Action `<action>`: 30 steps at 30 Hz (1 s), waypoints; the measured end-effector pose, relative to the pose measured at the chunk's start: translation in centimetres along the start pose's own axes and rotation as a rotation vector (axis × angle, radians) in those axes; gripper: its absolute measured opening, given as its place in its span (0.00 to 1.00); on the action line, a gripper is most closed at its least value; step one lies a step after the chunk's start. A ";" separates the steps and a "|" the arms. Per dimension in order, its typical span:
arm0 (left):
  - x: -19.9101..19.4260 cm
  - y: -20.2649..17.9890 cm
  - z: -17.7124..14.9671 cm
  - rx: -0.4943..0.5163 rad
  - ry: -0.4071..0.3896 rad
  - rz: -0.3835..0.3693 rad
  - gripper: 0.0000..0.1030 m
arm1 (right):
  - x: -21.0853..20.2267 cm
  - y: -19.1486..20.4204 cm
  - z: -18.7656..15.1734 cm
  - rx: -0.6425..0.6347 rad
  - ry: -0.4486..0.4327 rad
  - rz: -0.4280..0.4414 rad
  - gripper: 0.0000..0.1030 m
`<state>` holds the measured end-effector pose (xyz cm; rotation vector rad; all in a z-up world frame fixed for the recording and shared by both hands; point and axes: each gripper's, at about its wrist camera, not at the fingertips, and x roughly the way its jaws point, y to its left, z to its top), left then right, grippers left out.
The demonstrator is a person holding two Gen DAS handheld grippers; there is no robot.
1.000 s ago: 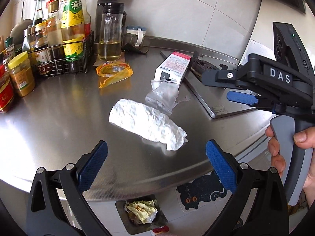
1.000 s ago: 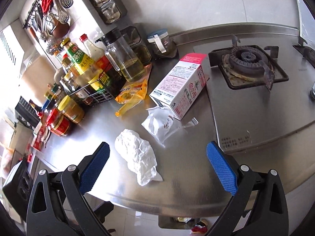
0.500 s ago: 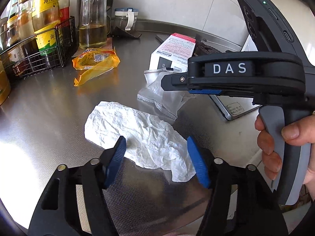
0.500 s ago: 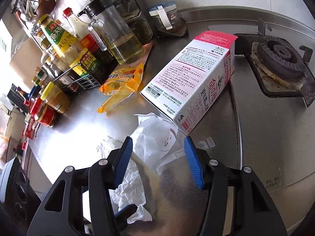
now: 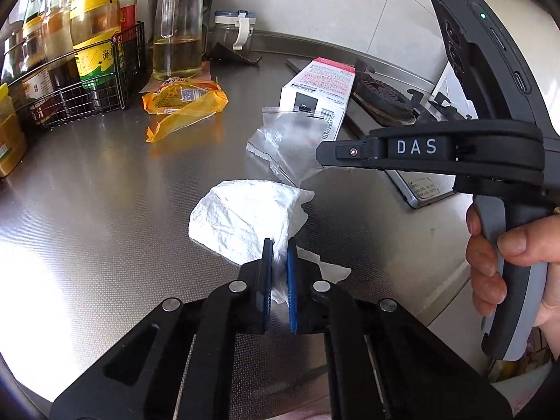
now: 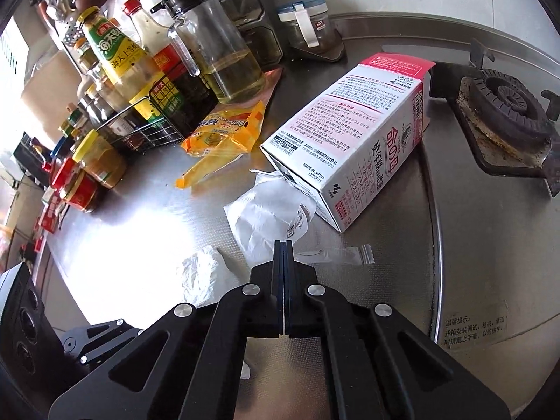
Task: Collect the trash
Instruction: 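Grasp the white tissue with the left tool while the right tool grasps the clear plastic bag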
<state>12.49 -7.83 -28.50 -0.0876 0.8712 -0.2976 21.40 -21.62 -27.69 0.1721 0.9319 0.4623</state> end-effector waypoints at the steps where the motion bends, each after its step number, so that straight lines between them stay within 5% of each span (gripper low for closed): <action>1: -0.3 0.2 0.0 -0.006 -0.005 0.002 0.06 | -0.2 0.1 0.0 0.002 0.001 0.007 0.02; 6: -1.5 1.3 0.0 -0.020 -0.018 0.017 0.06 | -0.7 0.7 0.2 0.010 -0.023 -0.038 0.08; 7: -1.7 1.5 0.0 -0.022 -0.019 0.020 0.06 | -0.7 0.9 0.3 0.007 -0.028 -0.046 0.26; 8: -1.8 1.7 0.0 -0.023 -0.021 0.022 0.06 | -0.7 1.1 0.4 0.013 -0.040 -0.043 0.66; 9: -1.9 1.8 0.0 -0.024 -0.021 0.023 0.06 | -0.9 1.2 0.4 0.022 -0.067 -0.034 0.80; 16: -1.9 3.2 0.1 -0.049 -0.023 0.039 0.06 | 2.0 2.2 1.3 -0.028 -0.009 -0.061 0.62; 20: -2.0 4.1 0.2 -0.063 -0.026 0.047 0.06 | 3.4 2.7 1.2 -0.063 0.027 -0.083 0.16; 30: -4.4 3.6 -0.4 -0.049 -0.057 0.046 0.05 | -0.5 3.8 -0.4 -0.097 -0.025 -0.058 0.03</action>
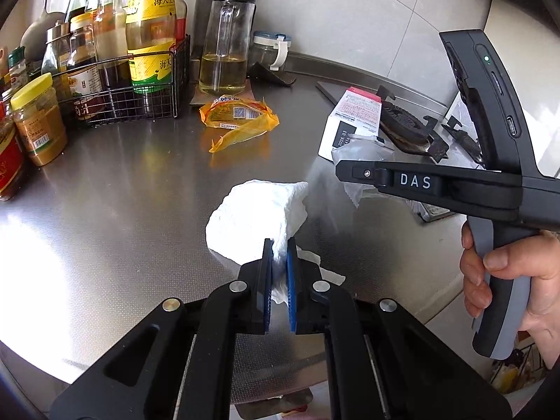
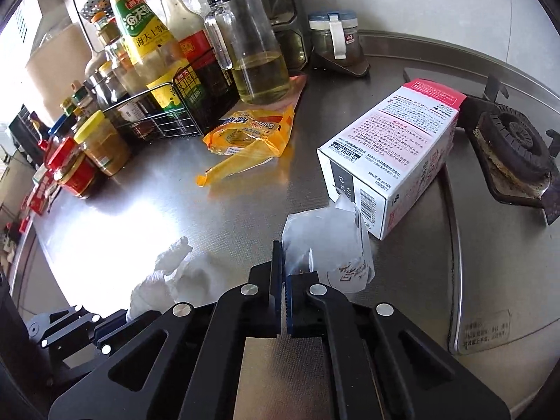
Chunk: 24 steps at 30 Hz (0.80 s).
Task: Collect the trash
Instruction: 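Grasp the white tissue with the left tool while the right tool grasps the clear plastic bag, then carry tissue and plastic bag over the bin and open both tools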
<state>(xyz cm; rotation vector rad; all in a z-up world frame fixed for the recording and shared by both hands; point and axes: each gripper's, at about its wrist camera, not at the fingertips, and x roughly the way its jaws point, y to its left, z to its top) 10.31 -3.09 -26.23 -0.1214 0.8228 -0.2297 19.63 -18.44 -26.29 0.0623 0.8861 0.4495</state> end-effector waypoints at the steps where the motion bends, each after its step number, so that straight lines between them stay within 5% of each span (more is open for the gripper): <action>1: -0.4 -0.2 -0.2 0.003 -0.001 0.000 0.05 | -0.7 0.1 -0.3 0.006 -0.009 0.007 0.03; 14: -8.1 -1.8 -6.5 0.000 0.000 -0.029 0.05 | -10.7 2.8 -9.7 0.082 -0.071 0.111 0.03; 24: -8.1 -2.1 -15.6 -0.033 0.146 -0.056 0.05 | -8.8 2.6 -20.4 0.149 0.086 0.125 0.03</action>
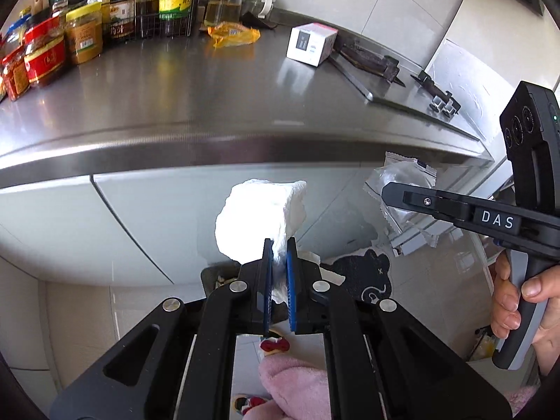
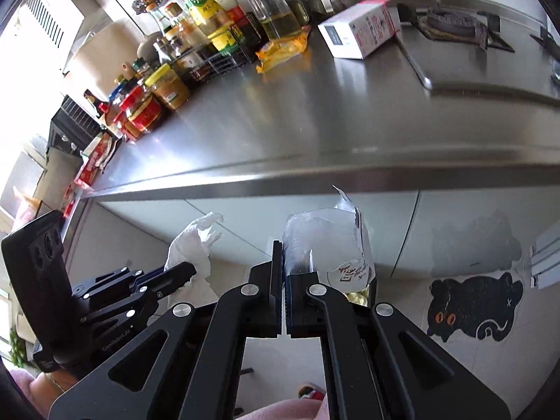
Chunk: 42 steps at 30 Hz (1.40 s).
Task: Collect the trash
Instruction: 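Carry tissue and plastic bag over the bin and open both tools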
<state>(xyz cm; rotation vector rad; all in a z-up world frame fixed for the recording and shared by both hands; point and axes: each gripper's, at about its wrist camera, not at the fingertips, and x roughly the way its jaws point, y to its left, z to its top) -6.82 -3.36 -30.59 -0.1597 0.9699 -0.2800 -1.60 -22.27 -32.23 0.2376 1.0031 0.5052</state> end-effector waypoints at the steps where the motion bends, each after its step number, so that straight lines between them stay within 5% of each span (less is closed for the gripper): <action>1: 0.6 0.2 -0.8 -0.009 0.021 0.001 0.05 | 0.8 -0.4 -0.8 0.007 0.021 -0.006 0.03; 11: 10.3 3.1 -7.0 -0.101 0.240 0.008 0.05 | 11.7 -5.5 -6.7 0.128 0.255 0.003 0.03; 23: 23.7 7.3 -11.9 -0.191 0.421 0.008 0.05 | 22.9 -10.0 -7.9 0.216 0.329 -0.008 0.03; 33: 28.3 9.0 -12.9 -0.245 0.423 0.021 0.09 | 28.9 -10.7 -8.2 0.242 0.360 0.059 0.06; 39: 27.5 9.3 -12.8 -0.243 0.389 0.048 0.34 | 29.6 -10.9 -7.9 0.267 0.373 0.071 0.07; 42: 26.7 9.4 -12.4 -0.251 0.365 0.051 0.43 | 29.3 -10.9 -7.5 0.275 0.362 0.068 0.23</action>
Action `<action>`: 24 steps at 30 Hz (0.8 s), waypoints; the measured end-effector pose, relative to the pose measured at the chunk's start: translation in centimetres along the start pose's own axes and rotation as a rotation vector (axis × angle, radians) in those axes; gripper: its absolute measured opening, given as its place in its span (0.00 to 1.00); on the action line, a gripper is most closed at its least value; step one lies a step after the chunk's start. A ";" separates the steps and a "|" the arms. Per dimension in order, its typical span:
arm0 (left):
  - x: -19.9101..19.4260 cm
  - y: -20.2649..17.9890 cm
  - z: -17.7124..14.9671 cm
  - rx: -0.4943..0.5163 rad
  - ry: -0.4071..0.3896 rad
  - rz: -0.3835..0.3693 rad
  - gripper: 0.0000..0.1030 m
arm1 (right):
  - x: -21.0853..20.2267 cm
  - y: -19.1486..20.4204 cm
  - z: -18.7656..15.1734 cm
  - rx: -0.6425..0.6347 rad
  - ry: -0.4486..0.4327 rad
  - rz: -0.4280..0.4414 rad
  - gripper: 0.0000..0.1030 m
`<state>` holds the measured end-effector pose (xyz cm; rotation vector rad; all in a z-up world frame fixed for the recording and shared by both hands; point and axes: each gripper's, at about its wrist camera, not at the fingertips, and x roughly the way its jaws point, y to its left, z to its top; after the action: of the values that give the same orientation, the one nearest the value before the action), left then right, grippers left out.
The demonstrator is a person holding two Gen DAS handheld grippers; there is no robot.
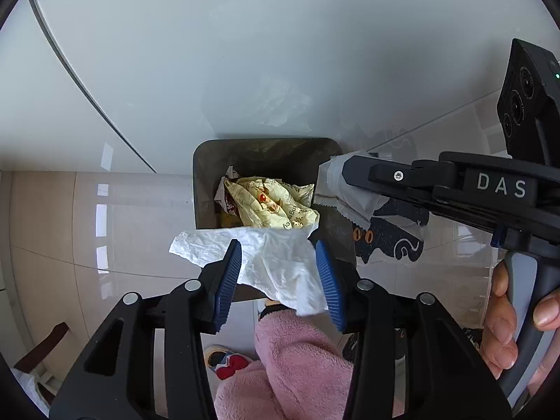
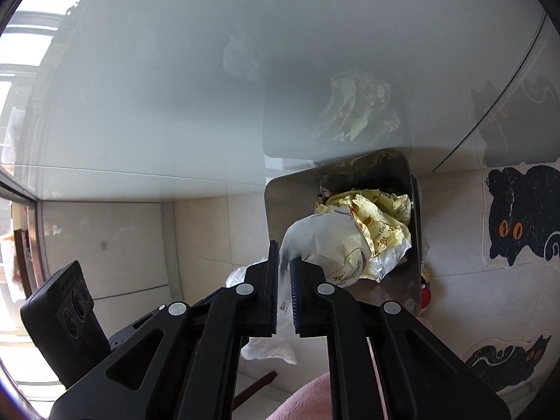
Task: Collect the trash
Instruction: 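Carry tissue and plastic bag over the bin and open both tools, then raise both open tools back toward the counter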
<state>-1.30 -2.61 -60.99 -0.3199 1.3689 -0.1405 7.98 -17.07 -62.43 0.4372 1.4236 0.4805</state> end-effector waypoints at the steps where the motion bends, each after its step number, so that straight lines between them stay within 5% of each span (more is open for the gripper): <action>1: -0.4 0.0 0.1 -0.003 -0.010 0.000 0.46 | -0.3 0.1 0.1 0.007 -0.011 0.001 0.48; 2: -0.7 0.0 0.1 -0.005 -0.017 0.000 0.47 | -0.7 0.1 0.2 0.015 -0.028 0.004 0.67; 6: -2.1 -0.1 0.5 -0.013 -0.045 -0.005 0.62 | -1.7 0.3 0.6 0.025 -0.043 -0.008 0.70; 11: -5.2 -0.7 0.1 -0.004 -0.077 0.004 0.86 | -5.0 0.6 -0.1 0.055 -0.081 -0.006 0.97; 24: -23.6 -3.9 -0.3 0.101 -0.314 -0.007 0.92 | -23.4 8.8 -4.1 -0.118 -0.316 0.000 0.97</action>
<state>-6.01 0.30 -37.72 -0.2502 1.0466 -0.1572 1.49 -22.89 -38.61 0.3979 1.0853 0.4703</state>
